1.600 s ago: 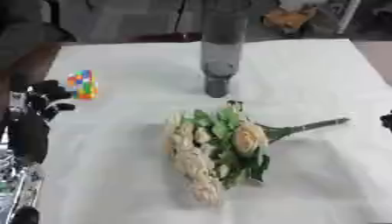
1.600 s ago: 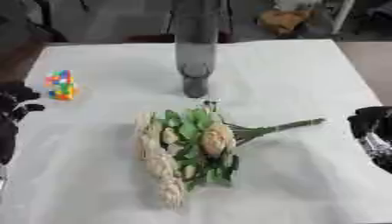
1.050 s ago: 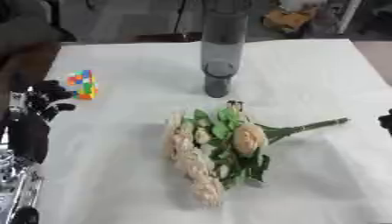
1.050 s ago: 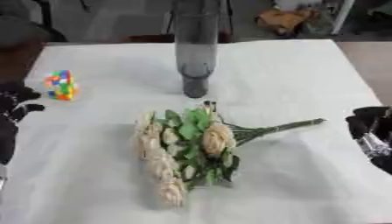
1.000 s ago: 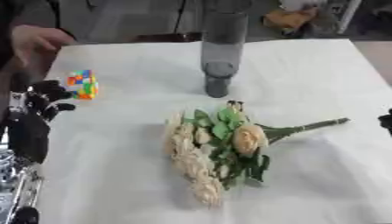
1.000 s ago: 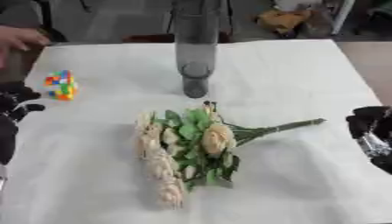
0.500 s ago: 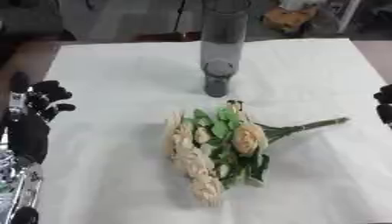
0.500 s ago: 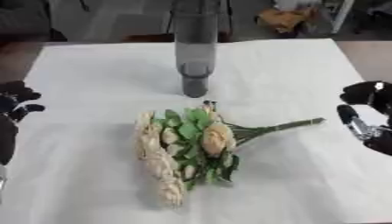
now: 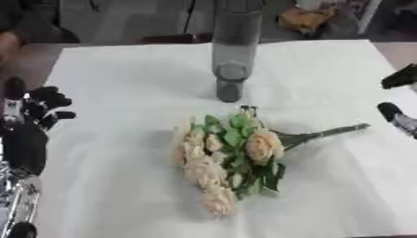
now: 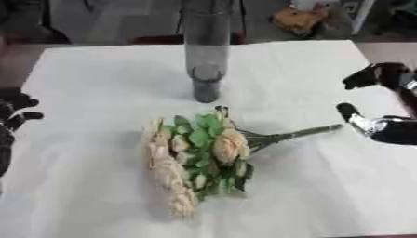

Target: Arrange flowers into the vase.

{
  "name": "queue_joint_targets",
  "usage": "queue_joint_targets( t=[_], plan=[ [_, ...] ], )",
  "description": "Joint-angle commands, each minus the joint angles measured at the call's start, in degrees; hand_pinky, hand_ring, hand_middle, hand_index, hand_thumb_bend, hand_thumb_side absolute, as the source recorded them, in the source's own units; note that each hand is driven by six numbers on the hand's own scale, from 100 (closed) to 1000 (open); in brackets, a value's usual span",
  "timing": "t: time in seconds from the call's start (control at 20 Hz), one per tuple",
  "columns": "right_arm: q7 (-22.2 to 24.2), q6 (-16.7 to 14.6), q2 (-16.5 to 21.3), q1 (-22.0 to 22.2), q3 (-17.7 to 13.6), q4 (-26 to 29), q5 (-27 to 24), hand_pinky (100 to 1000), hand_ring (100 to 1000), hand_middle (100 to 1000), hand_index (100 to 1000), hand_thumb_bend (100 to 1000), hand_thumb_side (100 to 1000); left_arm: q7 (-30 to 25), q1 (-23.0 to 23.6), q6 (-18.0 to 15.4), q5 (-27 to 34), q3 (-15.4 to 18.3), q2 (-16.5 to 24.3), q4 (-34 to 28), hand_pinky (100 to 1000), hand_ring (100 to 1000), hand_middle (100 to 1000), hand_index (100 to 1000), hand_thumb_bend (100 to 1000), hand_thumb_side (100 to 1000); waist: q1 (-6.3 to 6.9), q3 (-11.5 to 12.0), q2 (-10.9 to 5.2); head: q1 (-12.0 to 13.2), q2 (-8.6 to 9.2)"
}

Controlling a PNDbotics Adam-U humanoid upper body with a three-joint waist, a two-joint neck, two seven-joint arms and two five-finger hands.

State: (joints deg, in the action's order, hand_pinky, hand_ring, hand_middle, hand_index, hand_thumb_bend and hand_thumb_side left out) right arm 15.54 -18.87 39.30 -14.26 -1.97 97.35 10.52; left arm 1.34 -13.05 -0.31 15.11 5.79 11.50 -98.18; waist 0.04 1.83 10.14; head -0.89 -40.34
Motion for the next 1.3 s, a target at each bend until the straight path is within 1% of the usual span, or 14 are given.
queue_joint_targets(
  t=[0.05,0.25,0.4,0.5,0.85,1.3],
  plan=[
    [-0.6,-1.1,2.1,-1.2,0.6,-0.5,3.8,770,753,619,747,328,320,-0.2,-0.4,-0.1,0.2,-0.2,0.9,-0.5,573,643,554,655,625,801,-0.77,0.0,-1.01,-0.3,-0.44],
    [-1.8,-1.9,1.8,-1.7,1.7,-1.2,8.0,776,761,631,756,334,322,-0.3,-0.5,-0.1,0.2,-0.2,0.9,-0.5,573,643,554,655,626,801,-0.78,0.1,-1.06,-1.1,-0.58],
    [-2.3,-2.5,1.3,-2.4,2.5,-1.7,10.7,783,769,643,763,335,319,-0.3,-0.5,-0.1,0.2,-0.3,0.9,-0.5,573,643,555,655,625,801,-0.75,0.1,-1.13,-2.6,-0.84],
    [-2.4,-3.0,1.0,-2.8,3.1,-2.0,11.9,784,771,646,765,335,319,-0.4,-0.5,-0.1,0.2,-0.3,0.9,-0.5,573,644,555,655,625,801,-0.71,0.1,-1.15,-3.1,-0.91],
    [-1.3,-4.2,0.5,-5.1,5.4,-4.0,14.2,788,775,653,772,339,316,-0.5,-0.5,0.0,0.2,-0.4,0.8,-0.5,573,644,555,656,625,801,-0.60,0.1,-1.25,-4.2,-0.93],
    [1.1,-6.2,-0.2,-8.1,8.2,-7.8,15.9,789,775,653,773,340,313,-0.7,-0.5,0.1,0.3,-0.5,0.8,-0.4,573,644,555,656,625,802,-0.39,0.4,-1.38,-4.3,-0.86]
  ],
)
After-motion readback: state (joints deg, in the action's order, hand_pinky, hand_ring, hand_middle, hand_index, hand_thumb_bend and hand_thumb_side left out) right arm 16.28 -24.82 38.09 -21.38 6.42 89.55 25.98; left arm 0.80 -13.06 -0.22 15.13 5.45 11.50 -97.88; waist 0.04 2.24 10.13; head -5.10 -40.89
